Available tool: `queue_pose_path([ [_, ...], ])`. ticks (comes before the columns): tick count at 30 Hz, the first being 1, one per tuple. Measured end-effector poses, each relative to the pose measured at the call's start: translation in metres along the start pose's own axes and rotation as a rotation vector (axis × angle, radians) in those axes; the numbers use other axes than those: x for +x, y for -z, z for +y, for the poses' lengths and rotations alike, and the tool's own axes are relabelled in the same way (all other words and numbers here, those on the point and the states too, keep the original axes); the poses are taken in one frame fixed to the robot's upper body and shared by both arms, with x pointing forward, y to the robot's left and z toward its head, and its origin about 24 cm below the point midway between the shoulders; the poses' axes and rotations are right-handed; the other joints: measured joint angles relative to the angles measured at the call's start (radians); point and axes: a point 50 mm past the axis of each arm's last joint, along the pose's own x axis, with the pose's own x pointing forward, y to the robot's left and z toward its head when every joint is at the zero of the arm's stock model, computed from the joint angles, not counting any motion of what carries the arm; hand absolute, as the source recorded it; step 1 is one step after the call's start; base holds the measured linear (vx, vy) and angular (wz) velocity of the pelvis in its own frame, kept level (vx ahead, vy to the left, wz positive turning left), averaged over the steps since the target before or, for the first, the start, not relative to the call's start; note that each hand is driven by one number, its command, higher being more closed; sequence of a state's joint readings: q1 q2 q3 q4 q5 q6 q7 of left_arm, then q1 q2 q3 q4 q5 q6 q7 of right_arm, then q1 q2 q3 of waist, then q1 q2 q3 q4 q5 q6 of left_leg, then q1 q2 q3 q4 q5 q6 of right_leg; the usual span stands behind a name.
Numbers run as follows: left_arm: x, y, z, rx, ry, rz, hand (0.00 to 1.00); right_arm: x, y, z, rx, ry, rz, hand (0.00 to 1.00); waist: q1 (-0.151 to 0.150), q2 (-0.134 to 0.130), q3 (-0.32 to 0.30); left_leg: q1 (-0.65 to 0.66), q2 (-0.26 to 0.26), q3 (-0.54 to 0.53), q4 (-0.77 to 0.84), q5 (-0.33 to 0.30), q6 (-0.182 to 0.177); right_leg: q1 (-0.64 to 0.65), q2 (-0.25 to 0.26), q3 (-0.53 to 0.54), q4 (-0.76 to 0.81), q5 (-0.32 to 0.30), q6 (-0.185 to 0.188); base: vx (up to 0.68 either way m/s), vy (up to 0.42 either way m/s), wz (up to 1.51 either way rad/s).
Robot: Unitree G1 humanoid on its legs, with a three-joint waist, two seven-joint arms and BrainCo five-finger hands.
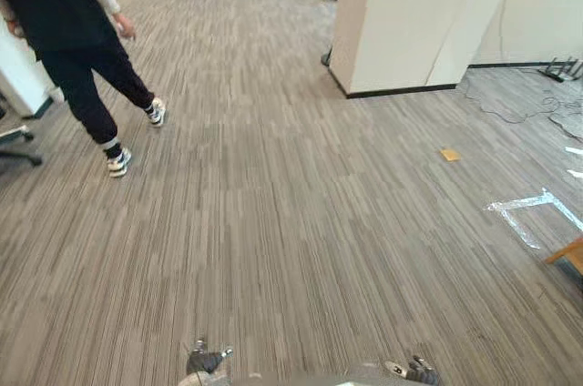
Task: Organize washtable
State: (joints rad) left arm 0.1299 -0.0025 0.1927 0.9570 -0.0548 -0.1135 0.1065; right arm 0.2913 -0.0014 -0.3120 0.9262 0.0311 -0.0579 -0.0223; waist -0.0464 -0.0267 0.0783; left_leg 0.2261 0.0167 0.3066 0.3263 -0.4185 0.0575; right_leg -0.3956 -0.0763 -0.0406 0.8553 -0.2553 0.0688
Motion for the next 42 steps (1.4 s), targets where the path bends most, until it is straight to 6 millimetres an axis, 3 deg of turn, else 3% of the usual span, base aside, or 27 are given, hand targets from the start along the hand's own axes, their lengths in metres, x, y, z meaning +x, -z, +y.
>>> queue_pose_path([
  [2,-0.001,-0.003,-0.015,0.015,0.041,-0.011,0.00,-0.004,0.011,-0.001,-0.006,-0.001,0.040,0.00,-0.002,0.000,-0.001,0.072,-0.005,-0.036,-0.059,-0.015,-0.024,-0.017,-0.007,0.000,-0.346,0.087,-0.037,0.48,-0.089,0.75],
  [4,-0.003,0.002,-0.021,0.009,0.052,0.001,0.00,-0.004,0.013,-0.001,-0.031,-0.013,0.055,0.00,-0.020,0.014,-0.008,0.107,0.005,-0.096,-0.081,-0.016,-0.038,-0.018,0.019,0.012,-0.343,0.189,-0.055,0.62,-0.167,0.73],
  [6,-0.003,0.000,-0.022,-0.011,0.046,-0.012,0.00,-0.001,0.007,-0.010,-0.051,0.006,0.048,0.00,-0.011,0.037,-0.011,0.019,0.069,-0.155,0.169,0.013,-0.074,-0.011,0.045,0.003,-0.260,0.127,-0.043,0.69,-0.213,0.26],
  [7,-0.003,0.001,-0.021,-0.034,0.036,-0.006,0.00,-0.001,0.006,-0.013,-0.054,0.011,0.044,0.00,-0.009,0.052,-0.006,-0.020,0.089,-0.166,0.271,0.045,-0.069,0.004,0.055,0.001,-0.254,0.105,-0.047,0.60,-0.166,-0.15],
  [8,-0.003,0.002,-0.020,-0.065,0.021,0.003,0.00,-0.001,0.005,-0.017,-0.051,0.020,0.042,0.00,-0.010,0.076,0.005,-0.110,0.126,-0.188,0.484,0.185,-0.065,0.045,0.078,-0.013,-0.254,0.070,-0.062,0.61,-0.140,-0.29],
  [9,-0.004,0.007,-0.010,-0.109,-0.023,0.021,0.00,-0.001,0.006,-0.019,-0.054,0.024,0.047,0.00,-0.006,0.086,0.010,-0.187,0.162,-0.183,0.648,0.458,-0.078,0.113,0.100,-0.008,-0.283,0.041,-0.079,0.61,-0.132,-0.38],
  [10,-0.005,0.010,-0.005,-0.129,-0.044,0.030,0.00,-0.001,0.005,-0.019,-0.053,0.023,0.045,0.00,0.003,0.076,0.016,-0.215,0.188,-0.168,0.714,0.583,-0.077,0.152,0.110,0.006,-0.303,0.029,-0.089,0.74,-0.104,-0.47],
  [11,-0.005,0.012,0.004,-0.144,-0.073,0.035,0.00,-0.002,0.006,-0.021,-0.051,0.029,0.049,0.00,0.014,0.083,0.018,-0.291,0.249,-0.140,0.857,0.529,-0.047,0.231,0.130,0.021,-0.347,0.014,-0.113,0.49,-0.047,-0.32],
  [12,-0.006,0.015,0.006,-0.141,-0.078,0.039,0.00,-0.002,0.007,-0.021,-0.052,0.031,0.053,0.00,0.017,0.080,0.019,-0.332,0.264,-0.135,0.909,0.484,-0.033,0.270,0.132,0.029,-0.371,0.006,-0.114,0.59,-0.022,-0.32],
  [14,-0.007,0.011,0.014,-0.143,-0.086,0.008,0.00,-0.002,0.009,-0.022,-0.054,0.050,0.068,0.00,0.049,0.063,0.017,-0.480,0.258,-0.122,0.915,0.352,-0.046,0.397,0.111,0.071,-0.463,-0.031,-0.113,0.57,0.060,-0.35],
  [17,-0.006,0.004,0.017,-0.134,-0.081,-0.030,0.00,-0.002,0.012,-0.028,-0.083,0.072,0.102,0.00,0.064,0.057,0.018,-0.589,0.244,-0.046,0.649,0.271,-0.090,0.499,0.070,0.099,-0.515,-0.095,-0.085,0.55,0.172,-0.21],
  [19,-0.007,0.005,0.019,-0.142,-0.086,-0.027,0.00,0.001,0.005,-0.029,-0.086,0.073,0.081,0.00,0.063,0.055,0.014,-0.595,0.201,0.010,0.214,0.296,-0.104,0.593,0.025,0.116,-0.570,-0.149,-0.055,0.72,0.364,-0.26],
  [20,-0.007,0.005,0.023,-0.155,-0.096,-0.030,0.00,0.003,0.001,-0.025,-0.080,0.066,0.069,0.00,0.068,0.041,0.008,-0.591,0.176,0.009,0.208,0.330,-0.039,0.609,0.004,0.134,-0.573,-0.167,-0.050,0.67,0.319,-0.32],
  [21,-0.007,0.007,0.031,-0.136,-0.111,-0.025,0.00,0.004,-0.001,-0.013,-0.068,0.028,0.065,0.00,0.060,0.013,-0.031,-0.581,0.133,0.036,0.217,0.270,-0.042,0.605,-0.030,0.177,-0.565,-0.159,-0.085,0.54,0.235,-0.27],
  [22,-0.007,0.008,0.031,-0.137,-0.114,-0.018,0.00,0.006,-0.007,-0.003,-0.058,-0.004,0.043,0.00,0.063,0.001,-0.050,-0.583,0.126,0.038,0.244,0.229,-0.023,0.583,-0.033,0.211,-0.522,-0.122,-0.069,0.67,0.314,-0.06],
  [24,-0.008,0.012,0.036,-0.128,-0.123,-0.002,0.00,0.006,-0.004,0.003,-0.020,-0.020,0.032,0.00,0.061,-0.013,-0.071,-0.573,0.086,0.037,0.280,0.171,0.023,0.539,-0.056,0.243,-0.362,-0.091,-0.011,0.58,0.292,0.25],
  [25,-0.006,0.010,0.038,-0.111,-0.120,-0.002,0.00,0.005,-0.001,0.004,0.005,-0.019,0.040,0.00,0.057,-0.038,-0.077,-0.551,0.059,0.038,0.291,0.140,0.039,0.500,-0.059,0.259,-0.238,-0.058,0.044,0.60,0.223,0.44],
  [27,-0.003,0.008,0.039,-0.056,-0.106,0.017,0.00,0.005,0.005,0.004,0.020,-0.024,0.068,0.00,0.056,-0.045,-0.062,-0.440,0.007,0.040,0.276,0.064,0.054,0.392,-0.035,0.323,0.110,0.197,0.207,0.61,0.187,0.23],
  [28,-0.003,0.010,0.040,-0.044,-0.103,0.022,0.00,0.004,0.005,0.003,0.028,-0.021,0.071,0.00,0.051,-0.037,-0.053,-0.404,0.005,0.041,0.266,0.054,0.055,0.361,-0.035,0.316,0.196,0.212,0.196,0.49,0.116,0.01],
  [30,-0.004,0.016,0.035,-0.031,-0.087,0.055,0.00,0.005,-0.001,0.001,0.027,-0.016,0.037,0.00,0.022,-0.020,-0.039,-0.251,0.002,0.043,0.168,0.046,0.055,0.222,-0.028,0.204,0.391,0.163,0.107,0.43,0.069,-0.13],
  [32,-0.005,0.019,0.026,-0.025,-0.060,0.067,0.00,0.004,-0.004,0.000,0.028,-0.012,0.013,0.00,0.008,0.001,-0.032,-0.139,0.010,0.045,0.064,0.053,0.039,0.131,-0.020,0.119,0.359,0.087,0.054,0.37,0.035,-0.16],
  [35,-0.005,0.019,0.016,-0.032,-0.036,0.066,0.00,0.002,-0.001,-0.001,0.037,-0.007,0.008,0.00,0.005,0.002,-0.017,-0.027,0.028,0.050,-0.016,0.059,0.008,0.092,-0.031,-0.008,0.030,0.024,0.006,0.38,-0.012,0.06],
  [37,-0.006,0.020,0.015,-0.037,-0.036,0.069,0.00,0.001,0.002,-0.001,0.032,-0.008,0.017,0.00,0.005,0.002,-0.017,0.021,0.036,0.049,-0.054,0.042,-0.026,0.093,-0.031,-0.082,-0.241,0.057,-0.034,0.41,-0.096,0.23],
  [38,-0.007,0.022,0.016,-0.037,-0.039,0.073,0.00,0.001,0.003,0.000,0.016,-0.009,0.022,0.00,0.007,-0.001,-0.019,0.040,0.032,0.037,-0.063,0.031,-0.051,0.096,-0.024,-0.096,-0.334,0.113,-0.065,0.41,-0.122,0.24],
  [39,-0.007,0.023,0.016,-0.038,-0.041,0.074,0.00,0.000,0.005,0.001,0.000,-0.015,0.027,0.00,0.004,-0.003,-0.017,0.049,0.031,0.022,-0.052,0.025,-0.064,0.098,-0.018,-0.088,-0.334,0.160,-0.065,0.45,-0.149,0.29],
  [41,-0.007,0.021,0.013,-0.088,-0.051,0.064,0.00,0.002,0.002,-0.004,-0.049,-0.012,0.033,0.00,0.011,0.013,-0.012,-0.060,0.099,-0.044,0.245,0.067,-0.129,0.142,-0.001,-0.100,-0.323,0.098,-0.068,0.47,-0.213,0.14],
  [42,-0.007,0.019,0.013,-0.113,-0.062,0.056,0.00,0.002,-0.002,-0.007,-0.061,-0.009,0.023,0.00,0.016,0.026,-0.002,-0.141,0.134,-0.084,0.428,0.127,-0.140,0.166,0.020,-0.105,-0.333,0.081,-0.079,0.39,-0.208,-0.08],
])
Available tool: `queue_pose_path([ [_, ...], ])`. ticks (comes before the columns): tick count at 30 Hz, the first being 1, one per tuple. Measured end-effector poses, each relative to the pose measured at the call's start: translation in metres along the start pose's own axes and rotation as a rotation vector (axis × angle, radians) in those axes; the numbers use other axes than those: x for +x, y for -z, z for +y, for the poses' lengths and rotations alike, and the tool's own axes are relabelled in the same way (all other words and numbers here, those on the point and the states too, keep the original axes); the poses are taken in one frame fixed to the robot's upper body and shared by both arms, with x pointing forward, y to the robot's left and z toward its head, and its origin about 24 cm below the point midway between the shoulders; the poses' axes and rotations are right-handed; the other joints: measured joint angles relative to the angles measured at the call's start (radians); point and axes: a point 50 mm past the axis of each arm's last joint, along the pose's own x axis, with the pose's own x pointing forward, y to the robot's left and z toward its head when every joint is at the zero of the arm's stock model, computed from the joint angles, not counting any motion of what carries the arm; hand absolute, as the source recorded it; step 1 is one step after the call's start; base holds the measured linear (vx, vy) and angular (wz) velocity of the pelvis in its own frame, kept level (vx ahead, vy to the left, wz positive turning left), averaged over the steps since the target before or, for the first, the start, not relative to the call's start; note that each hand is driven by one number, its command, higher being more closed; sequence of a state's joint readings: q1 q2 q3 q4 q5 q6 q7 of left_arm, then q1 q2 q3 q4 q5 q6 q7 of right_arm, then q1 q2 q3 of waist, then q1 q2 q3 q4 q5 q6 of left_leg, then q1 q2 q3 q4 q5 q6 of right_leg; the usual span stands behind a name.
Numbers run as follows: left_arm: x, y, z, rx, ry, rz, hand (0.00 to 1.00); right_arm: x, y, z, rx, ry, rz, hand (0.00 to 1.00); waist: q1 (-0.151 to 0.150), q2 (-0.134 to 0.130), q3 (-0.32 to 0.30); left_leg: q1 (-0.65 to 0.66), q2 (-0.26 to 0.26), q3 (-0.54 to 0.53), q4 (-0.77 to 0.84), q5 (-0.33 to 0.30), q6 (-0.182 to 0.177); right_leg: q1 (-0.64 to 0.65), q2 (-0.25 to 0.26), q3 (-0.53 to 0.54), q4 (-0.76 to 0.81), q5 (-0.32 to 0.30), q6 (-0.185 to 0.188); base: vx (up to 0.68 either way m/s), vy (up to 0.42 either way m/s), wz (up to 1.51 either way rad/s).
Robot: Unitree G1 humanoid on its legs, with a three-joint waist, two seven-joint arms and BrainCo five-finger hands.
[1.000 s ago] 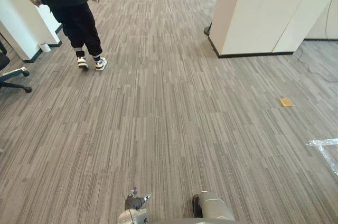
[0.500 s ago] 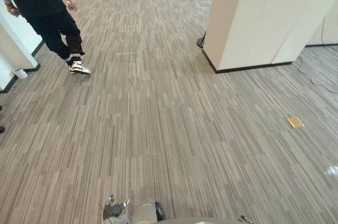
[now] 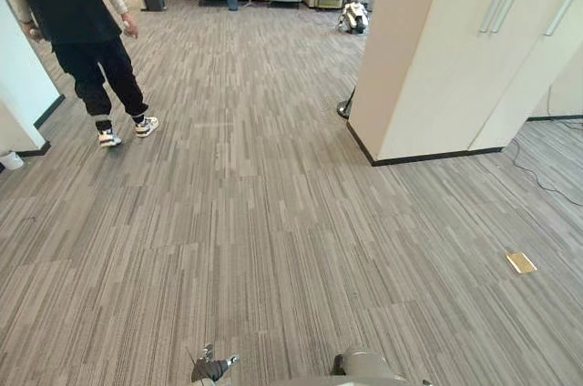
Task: Organize washtable
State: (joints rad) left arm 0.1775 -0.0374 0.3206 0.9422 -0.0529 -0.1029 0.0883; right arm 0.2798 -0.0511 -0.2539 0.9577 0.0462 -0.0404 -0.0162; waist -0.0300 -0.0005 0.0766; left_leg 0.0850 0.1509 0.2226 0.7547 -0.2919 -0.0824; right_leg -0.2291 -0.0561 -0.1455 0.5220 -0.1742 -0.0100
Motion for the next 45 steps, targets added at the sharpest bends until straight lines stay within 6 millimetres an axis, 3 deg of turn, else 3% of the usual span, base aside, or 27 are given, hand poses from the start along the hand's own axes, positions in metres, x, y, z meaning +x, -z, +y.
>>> queue_pose_path([
  [1,0.000,-0.001,-0.001,-0.022,-0.005,-0.005,0.00,0.000,-0.002,-0.004,-0.007,0.007,-0.006,0.00,0.007,0.012,0.010,-0.061,0.029,-0.029,0.127,0.061,0.000,0.017,0.021,0.000,-0.012,-0.011,-0.009,0.38,-0.153,-0.36],
  [2,-0.001,-0.001,-0.003,-0.054,-0.012,-0.009,0.00,0.001,-0.004,-0.010,-0.020,0.021,-0.009,0.00,0.025,0.041,0.017,-0.137,0.080,-0.059,0.287,0.119,0.002,0.051,0.060,0.007,-0.031,-0.028,-0.029,0.36,-0.089,-0.50],
  [4,-0.001,-0.004,-0.002,-0.054,-0.015,-0.021,0.00,0.002,-0.005,-0.007,-0.038,0.009,-0.003,0.00,0.024,0.032,0.020,-0.197,0.108,-0.064,0.316,0.107,0.017,0.110,0.072,0.017,-0.068,-0.040,-0.027,0.35,-0.064,-0.38],
  [6,0.000,-0.009,0.000,-0.053,-0.018,-0.047,0.00,0.002,-0.006,-0.001,-0.030,-0.005,-0.005,0.00,0.032,0.001,0.022,-0.199,0.116,-0.016,0.106,0.078,0.016,0.190,0.061,0.053,-0.136,-0.037,-0.015,0.33,-0.011,-0.38],
  [7,0.000,-0.010,-0.001,-0.053,-0.015,-0.053,0.00,0.003,-0.007,0.000,-0.029,-0.008,-0.008,0.00,0.036,-0.002,0.023,-0.195,0.116,-0.008,0.034,0.072,0.008,0.202,0.056,0.060,-0.150,-0.037,-0.010,0.29,0.060,-0.41],
  [9,0.000,-0.009,-0.005,-0.055,-0.006,-0.054,0.00,0.002,-0.006,-0.001,-0.031,-0.004,-0.006,0.00,0.044,0.001,0.023,-0.182,0.105,0.004,-0.292,0.096,-0.008,0.215,0.038,0.084,-0.166,-0.048,0.021,0.27,0.151,-0.29],
  [10,0.000,-0.009,-0.006,-0.058,-0.005,-0.053,0.00,0.002,-0.006,-0.002,-0.032,-0.003,-0.006,0.00,0.046,0.005,0.022,-0.179,0.099,0.003,-0.349,0.127,-0.027,0.212,0.038,0.092,-0.162,-0.054,0.031,0.25,0.221,-0.34],
  [14,0.002,-0.011,0.005,-0.032,-0.025,-0.053,0.00,0.001,-0.002,0.010,-0.026,-0.027,0.004,0.00,0.044,-0.036,-0.002,-0.125,0.027,0.054,-0.414,0.137,-0.010,0.267,-0.029,0.124,-0.265,-0.022,0.087,0.25,0.221,-0.19],
  [17,0.002,-0.006,0.007,-0.021,-0.027,-0.029,0.00,0.000,0.003,0.011,-0.022,-0.029,0.017,0.00,0.045,-0.036,-0.009,-0.067,-0.013,0.077,-0.497,0.156,0.014,0.315,-0.058,0.121,-0.336,0.020,0.105,0.14,0.141,-0.02],
  [18,0.001,0.004,-0.007,0.088,0.046,0.013,0.00,0.000,0.012,-0.002,-0.041,-0.001,0.066,0.00,0.043,-0.003,-0.037,0.035,-0.115,0.007,-0.856,0.343,0.040,0.297,-0.065,0.154,-0.419,0.063,0.114,0.04,0.039,-0.01],
  [27,0.001,0.004,-0.007,0.087,0.045,0.012,0.00,0.001,0.009,-0.001,-0.059,-0.004,0.056,0.00,0.044,-0.005,-0.036,0.026,-0.111,0.023,-0.857,0.339,0.035,0.280,-0.065,0.168,-0.420,0.063,0.114,0.00,0.000,-0.05],
  [30,0.002,0.002,-0.006,0.088,0.044,0.006,0.00,0.003,0.003,0.001,-0.082,-0.010,0.039,0.00,0.044,-0.016,-0.042,-0.003,-0.110,0.025,-0.857,0.338,0.037,0.253,-0.065,0.168,-0.423,0.062,0.110,0.00,-0.003,0.00],
  [45,0.008,-0.007,-0.002,0.108,0.034,-0.002,0.00,0.010,-0.010,0.013,-0.197,-0.052,0.037,0.00,0.044,-0.038,-0.026,-0.056,-0.120,-0.070,-0.857,0.342,0.042,0.284,-0.066,0.060,-0.483,0.071,0.112,0.06,-0.015,0.18],
])
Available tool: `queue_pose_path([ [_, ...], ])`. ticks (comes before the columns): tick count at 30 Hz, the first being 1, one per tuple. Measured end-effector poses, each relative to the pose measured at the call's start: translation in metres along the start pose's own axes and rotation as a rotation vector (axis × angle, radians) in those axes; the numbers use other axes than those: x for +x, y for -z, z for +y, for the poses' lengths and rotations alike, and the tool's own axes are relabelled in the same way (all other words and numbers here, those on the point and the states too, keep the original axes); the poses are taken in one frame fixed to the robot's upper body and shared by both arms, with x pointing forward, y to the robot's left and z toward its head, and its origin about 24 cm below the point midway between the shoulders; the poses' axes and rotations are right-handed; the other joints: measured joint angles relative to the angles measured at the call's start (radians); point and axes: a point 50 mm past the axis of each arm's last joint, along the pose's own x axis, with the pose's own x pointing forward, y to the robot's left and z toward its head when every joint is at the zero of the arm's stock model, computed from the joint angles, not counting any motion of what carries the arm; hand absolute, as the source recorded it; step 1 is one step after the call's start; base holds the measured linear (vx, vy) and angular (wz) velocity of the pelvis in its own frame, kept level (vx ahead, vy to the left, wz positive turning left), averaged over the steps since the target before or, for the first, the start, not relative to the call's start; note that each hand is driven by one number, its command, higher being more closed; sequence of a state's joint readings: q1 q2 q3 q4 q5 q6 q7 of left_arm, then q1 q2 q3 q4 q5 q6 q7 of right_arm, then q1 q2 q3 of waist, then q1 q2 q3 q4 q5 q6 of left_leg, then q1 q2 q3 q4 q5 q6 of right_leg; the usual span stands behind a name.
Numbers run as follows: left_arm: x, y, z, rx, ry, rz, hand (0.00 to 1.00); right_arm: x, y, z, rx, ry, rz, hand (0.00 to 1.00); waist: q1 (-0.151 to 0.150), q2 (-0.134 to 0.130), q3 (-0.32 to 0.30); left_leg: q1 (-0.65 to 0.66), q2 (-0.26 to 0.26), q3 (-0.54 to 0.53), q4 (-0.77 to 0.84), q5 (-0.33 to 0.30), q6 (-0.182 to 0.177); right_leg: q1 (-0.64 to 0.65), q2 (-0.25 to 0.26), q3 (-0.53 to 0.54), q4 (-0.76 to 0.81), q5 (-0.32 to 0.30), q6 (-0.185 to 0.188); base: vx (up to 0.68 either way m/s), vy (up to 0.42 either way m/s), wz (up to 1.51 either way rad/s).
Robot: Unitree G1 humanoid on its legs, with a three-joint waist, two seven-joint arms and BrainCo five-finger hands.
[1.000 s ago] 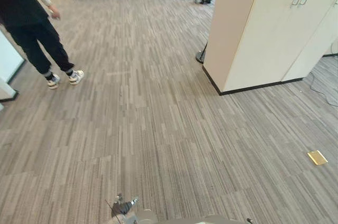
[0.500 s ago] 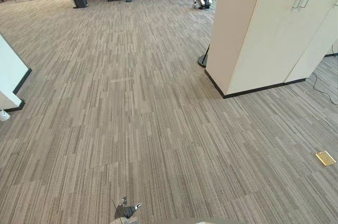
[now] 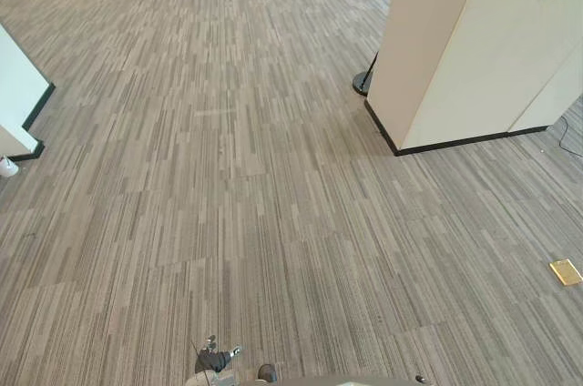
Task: Organize washtable
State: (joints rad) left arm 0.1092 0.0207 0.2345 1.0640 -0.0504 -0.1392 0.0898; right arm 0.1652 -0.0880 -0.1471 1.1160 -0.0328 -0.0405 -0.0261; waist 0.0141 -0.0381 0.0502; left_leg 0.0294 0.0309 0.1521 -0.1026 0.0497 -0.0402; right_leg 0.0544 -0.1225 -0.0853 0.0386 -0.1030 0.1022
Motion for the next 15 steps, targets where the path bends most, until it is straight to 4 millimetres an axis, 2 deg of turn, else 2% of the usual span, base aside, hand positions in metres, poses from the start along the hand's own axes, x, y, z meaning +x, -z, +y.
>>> queue_pose_path([
  [3,0.002,-0.005,0.000,-0.021,-0.003,-0.013,0.00,0.002,-0.008,0.000,-0.002,-0.005,-0.020,0.00,0.002,0.002,0.034,-0.018,0.003,-0.021,0.024,-0.005,-0.005,-0.009,-0.001,-0.032,0.047,-0.018,-0.005,0.04,-0.025,0.32],
  [4,0.003,-0.010,0.000,-0.026,-0.004,-0.030,0.00,0.002,-0.012,0.002,0.000,-0.007,-0.032,0.00,0.001,-0.002,0.058,-0.047,0.002,-0.033,0.089,-0.028,-0.003,-0.013,-0.009,-0.050,0.079,-0.027,-0.005,-0.04,0.004,0.52],
  [6,0.004,-0.023,0.000,-0.064,-0.013,-0.080,0.00,0.002,-0.021,-0.001,0.010,0.004,-0.076,0.00,0.000,0.008,0.106,-0.181,0.022,-0.054,0.350,-0.112,0.001,-0.015,-0.025,-0.113,0.135,-0.046,-0.013,-0.10,0.014,0.73],
  [8,0.004,-0.028,0.000,-0.081,-0.013,-0.100,0.00,0.002,-0.026,-0.001,0.010,0.011,-0.104,0.00,0.004,0.015,0.118,-0.262,0.040,-0.004,0.470,-0.155,0.005,-0.008,-0.033,-0.152,0.149,-0.095,-0.008,-0.14,0.025,0.74],
  [9,0.004,-0.029,-0.002,-0.099,-0.009,-0.103,0.00,0.002,-0.030,-0.004,0.007,0.019,-0.120,0.00,0.007,0.026,0.129,-0.287,0.052,0.024,0.502,-0.167,0.018,-0.008,-0.032,-0.167,0.159,-0.108,-0.013,-0.12,0.049,0.60],
  [12,0.004,-0.034,-0.003,-0.114,-0.006,-0.124,0.00,0.001,-0.040,-0.007,0.009,0.042,-0.159,0.00,0.029,0.029,0.136,-0.332,0.068,0.061,0.583,-0.215,0.037,-0.015,-0.040,-0.164,0.173,-0.130,-0.005,-0.08,0.123,0.14],
  [14,0.002,-0.031,-0.002,-0.131,-0.014,-0.122,0.00,0.001,-0.042,-0.011,0.002,0.048,-0.167,0.00,0.038,0.039,0.129,-0.373,0.086,0.076,0.687,-0.284,0.051,-0.049,-0.047,-0.141,0.208,-0.152,0.015,-0.01,0.250,-0.39],
  [15,0.002,-0.030,-0.002,-0.131,-0.015,-0.117,0.00,0.001,-0.042,-0.012,0.001,0.052,-0.168,0.00,0.056,0.048,0.124,-0.369,0.094,0.095,0.703,-0.355,0.074,-0.060,-0.049,-0.115,0.236,-0.164,0.029,0.06,0.270,-0.61],
])
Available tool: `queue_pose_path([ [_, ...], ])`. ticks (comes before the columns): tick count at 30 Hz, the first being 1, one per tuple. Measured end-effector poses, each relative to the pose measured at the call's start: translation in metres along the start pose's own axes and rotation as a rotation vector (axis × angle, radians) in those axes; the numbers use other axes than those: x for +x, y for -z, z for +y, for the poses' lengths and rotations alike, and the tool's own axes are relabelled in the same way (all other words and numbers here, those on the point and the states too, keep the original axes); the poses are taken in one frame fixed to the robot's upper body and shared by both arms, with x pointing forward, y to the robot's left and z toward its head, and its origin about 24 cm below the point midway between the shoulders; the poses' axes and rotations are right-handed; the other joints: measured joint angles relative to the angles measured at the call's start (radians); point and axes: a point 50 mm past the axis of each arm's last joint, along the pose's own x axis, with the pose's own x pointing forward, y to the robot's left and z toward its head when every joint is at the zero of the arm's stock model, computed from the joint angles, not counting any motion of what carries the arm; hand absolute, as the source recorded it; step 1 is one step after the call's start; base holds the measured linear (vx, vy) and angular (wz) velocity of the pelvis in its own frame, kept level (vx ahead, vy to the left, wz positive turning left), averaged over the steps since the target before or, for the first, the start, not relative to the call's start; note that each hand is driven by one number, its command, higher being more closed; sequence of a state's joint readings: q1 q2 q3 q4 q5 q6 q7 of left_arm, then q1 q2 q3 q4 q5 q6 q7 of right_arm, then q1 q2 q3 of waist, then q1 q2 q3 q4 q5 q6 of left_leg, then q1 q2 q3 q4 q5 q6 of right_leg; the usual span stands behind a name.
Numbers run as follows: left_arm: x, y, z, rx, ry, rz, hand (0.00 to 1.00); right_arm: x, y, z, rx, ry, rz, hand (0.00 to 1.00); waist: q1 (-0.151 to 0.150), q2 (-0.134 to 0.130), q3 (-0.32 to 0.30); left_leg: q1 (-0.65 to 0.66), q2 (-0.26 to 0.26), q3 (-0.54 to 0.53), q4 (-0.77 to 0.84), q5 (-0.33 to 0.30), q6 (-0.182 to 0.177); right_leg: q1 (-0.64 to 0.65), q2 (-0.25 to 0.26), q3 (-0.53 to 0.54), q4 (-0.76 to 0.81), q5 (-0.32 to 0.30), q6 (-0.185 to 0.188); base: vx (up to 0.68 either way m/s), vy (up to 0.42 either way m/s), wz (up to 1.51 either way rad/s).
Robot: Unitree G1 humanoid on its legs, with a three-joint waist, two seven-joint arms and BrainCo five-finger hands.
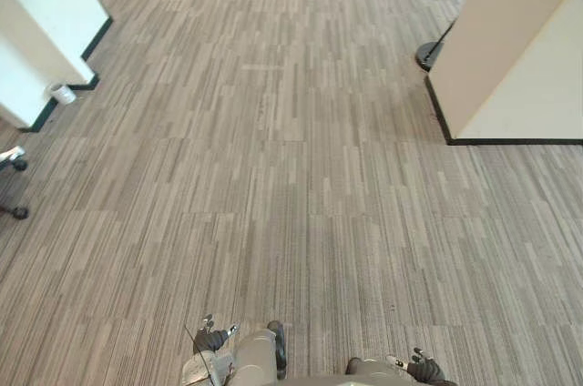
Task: Organize washtable
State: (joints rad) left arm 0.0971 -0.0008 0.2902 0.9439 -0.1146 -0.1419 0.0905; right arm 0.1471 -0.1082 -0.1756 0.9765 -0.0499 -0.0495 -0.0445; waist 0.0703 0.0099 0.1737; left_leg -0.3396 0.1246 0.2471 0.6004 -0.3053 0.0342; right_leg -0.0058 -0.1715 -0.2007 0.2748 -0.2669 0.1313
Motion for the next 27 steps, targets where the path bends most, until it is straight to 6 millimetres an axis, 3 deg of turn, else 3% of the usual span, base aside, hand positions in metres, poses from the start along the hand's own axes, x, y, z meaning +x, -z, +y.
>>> queue_pose_path([
  [1,0.000,0.000,0.001,-0.005,-0.004,0.001,0.00,-0.001,0.003,0.003,0.005,-0.005,0.007,0.00,0.010,-0.007,-0.008,0.006,-0.009,0.021,0.013,-0.039,0.010,-0.012,-0.019,0.024,0.041,-0.015,0.018,0.23,0.402,-0.57],
  [2,0.001,-0.001,0.008,0.027,-0.015,0.001,0.00,-0.004,0.010,0.008,0.023,-0.014,0.020,0.00,0.006,-0.050,-0.032,0.034,-0.065,0.047,-0.010,-0.060,0.020,-0.078,-0.082,0.062,0.212,-0.032,0.043,0.29,0.319,-0.28],
  [3,0.002,-0.001,0.009,0.045,-0.014,0.004,0.00,-0.005,0.011,0.009,0.032,-0.015,0.021,0.00,-0.002,-0.063,-0.040,0.051,-0.082,0.049,-0.017,-0.068,0.028,-0.104,-0.100,0.083,0.307,-0.026,0.035,0.40,0.338,-0.04],
  [4,0.002,-0.002,0.010,0.081,-0.006,0.008,0.00,-0.007,0.013,0.010,0.048,-0.014,0.022,0.00,-0.007,-0.065,-0.034,0.103,-0.116,0.054,-0.044,-0.078,0.043,-0.160,-0.113,0.138,0.512,0.034,-0.039,0.31,0.196,0.09],
  [5,0.003,-0.003,0.010,0.116,0.002,0.009,0.00,-0.007,0.013,0.011,0.052,-0.014,0.016,0.00,-0.011,-0.066,-0.031,0.154,-0.137,0.055,-0.075,-0.082,0.052,-0.188,-0.110,0.176,0.651,0.083,-0.090,0.43,0.261,0.10],
  [6,0.003,0.000,0.010,0.157,0.012,0.022,0.00,-0.007,0.012,0.011,0.056,-0.015,0.011,0.00,-0.029,-0.067,-0.032,0.230,-0.156,0.052,-0.129,-0.084,0.054,-0.212,-0.086,0.194,0.784,0.092,-0.092,0.28,0.164,0.06],
  [8,0.002,0.004,0.006,0.203,0.034,0.039,0.00,-0.007,0.012,0.010,0.077,-0.009,0.007,0.00,-0.040,-0.045,-0.039,0.328,-0.159,0.043,-0.215,-0.072,0.062,-0.254,-0.018,0.173,0.855,0.071,-0.068,0.34,0.178,0.03],
  [10,0.000,0.009,0.001,0.208,0.049,0.054,0.00,-0.006,0.009,0.007,0.095,0.000,-0.009,0.00,-0.058,-0.034,-0.037,0.410,-0.161,0.034,-0.302,-0.048,0.051,-0.309,0.029,0.096,0.801,0.019,-0.061,0.41,0.166,0.04],
  [11,0.000,0.012,-0.004,0.204,0.063,0.069,0.00,-0.007,0.009,0.004,0.114,0.005,-0.010,0.00,-0.061,-0.024,-0.034,0.465,-0.156,0.028,-0.349,-0.036,0.029,-0.343,0.059,0.031,0.716,-0.015,-0.079,0.41,0.131,0.06],
  [13,-0.001,0.012,-0.015,0.193,0.086,0.070,0.00,-0.007,0.010,0.003,0.129,0.008,-0.009,0.00,-0.067,-0.005,-0.029,0.525,-0.137,0.026,-0.397,-0.027,0.012,-0.393,0.109,-0.050,0.523,-0.018,-0.104,0.45,0.105,0.20],
  [15,0.000,0.010,-0.021,0.198,0.104,0.064,0.00,-0.007,0.010,0.003,0.136,0.009,-0.005,0.00,-0.082,0.006,-0.024,0.578,-0.125,0.001,-0.434,-0.030,-0.009,-0.439,0.153,-0.072,0.293,0.042,-0.143,0.57,0.081,0.44],
  [16,-0.001,0.012,-0.024,0.192,0.111,0.069,0.00,-0.007,0.012,0.004,0.135,0.008,0.008,0.00,-0.086,0.005,-0.024,0.609,-0.129,-0.007,-0.449,-0.035,-0.018,-0.450,0.175,-0.070,0.165,0.113,-0.177,0.73,0.031,0.49],
  [18,-0.002,0.013,-0.022,0.192,0.107,0.073,0.00,-0.010,0.022,0.005,0.126,0.002,0.044,0.00,-0.089,-0.009,-0.031,0.659,-0.137,-0.038,-0.409,-0.059,-0.060,-0.451,0.185,-0.073,0.122,0.210,-0.275,0.77,-0.032,0.49],
  [19,-0.003,0.016,-0.024,0.181,0.107,0.083,0.00,-0.010,0.023,0.001,0.119,0.010,0.050,0.00,-0.099,0.003,-0.040,0.663,-0.115,-0.058,-0.323,-0.062,-0.066,-0.446,0.190,-0.055,0.188,0.262,-0.274,0.76,-0.059,0.32],
  [20,-0.006,0.022,-0.024,0.158,0.102,0.102,0.00,-0.009,0.021,-0.004,0.108,0.018,0.045,0.00,-0.100,0.036,-0.045,0.603,-0.068,-0.052,-0.145,-0.024,-0.093,-0.419,0.204,-0.064,0.206,0.204,-0.264,0.74,-0.056,0.22],
  [21,-0.006,0.022,-0.026,0.147,0.100,0.104,0.00,-0.009,0.021,-0.006,0.106,0.021,0.044,0.00,-0.101,0.043,-0.042,0.552,-0.052,-0.052,-0.028,0.032,-0.084,-0.400,0.210,-0.065,0.209,0.179,-0.264,0.58,-0.047,0.02],
  [22,-0.005,0.020,-0.021,0.116,0.078,0.097,0.00,-0.009,0.020,-0.008,0.108,0.027,0.041,0.00,-0.102,0.056,-0.037,0.467,-0.016,-0.052,0.166,0.176,-0.065,-0.355,0.225,-0.062,0.195,0.146,-0.264,0.73,-0.107,-0.05],
  [23,-0.005,0.019,-0.014,0.062,0.039,0.095,0.00,-0.008,0.019,-0.010,0.107,0.032,0.046,0.00,-0.092,0.063,-0.025,0.332,0.091,-0.031,0.474,0.246,-0.063,-0.249,0.259,-0.048,0.152,0.108,-0.274,0.86,-0.133,-0.15],
  [24,-0.004,0.018,-0.007,0.049,0.015,0.092,0.00,-0.008,0.022,-0.008,0.108,0.029,0.059,0.00,-0.079,0.053,-0.012,0.269,0.154,0.000,0.605,0.231,-0.050,-0.168,0.275,-0.036,0.122,0.088,-0.284,0.71,-0.110,-0.20],
  [25,-0.004,0.016,-0.004,0.032,0.002,0.083,0.00,-0.007,0.023,-0.006,0.105,0.024,0.069,0.00,-0.070,0.044,-0.007,0.227,0.178,0.008,0.661,0.222,-0.036,-0.116,0.281,-0.027,0.096,0.082,-0.285,0.63,-0.083,-0.35],
  [26,-0.002,0.008,0.003,0.030,-0.016,0.047,0.00,-0.006,0.019,-0.001,0.090,0.007,0.068,0.00,-0.043,0.020,-0.006,0.123,0.188,0.012,0.689,0.212,-0.024,-0.014,0.281,0.014,0.018,0.072,-0.282,0.56,-0.050,-0.50],
  [27,-0.002,0.003,0.005,0.030,-0.020,0.019,0.00,-0.004,0.014,0.001,0.076,-0.002,0.054,0.00,-0.026,0.008,-0.007,0.052,0.187,0.025,0.656,0.204,-0.037,0.037,0.279,0.049,-0.034,0.067,-0.275,0.68,-0.039,-0.63],
])
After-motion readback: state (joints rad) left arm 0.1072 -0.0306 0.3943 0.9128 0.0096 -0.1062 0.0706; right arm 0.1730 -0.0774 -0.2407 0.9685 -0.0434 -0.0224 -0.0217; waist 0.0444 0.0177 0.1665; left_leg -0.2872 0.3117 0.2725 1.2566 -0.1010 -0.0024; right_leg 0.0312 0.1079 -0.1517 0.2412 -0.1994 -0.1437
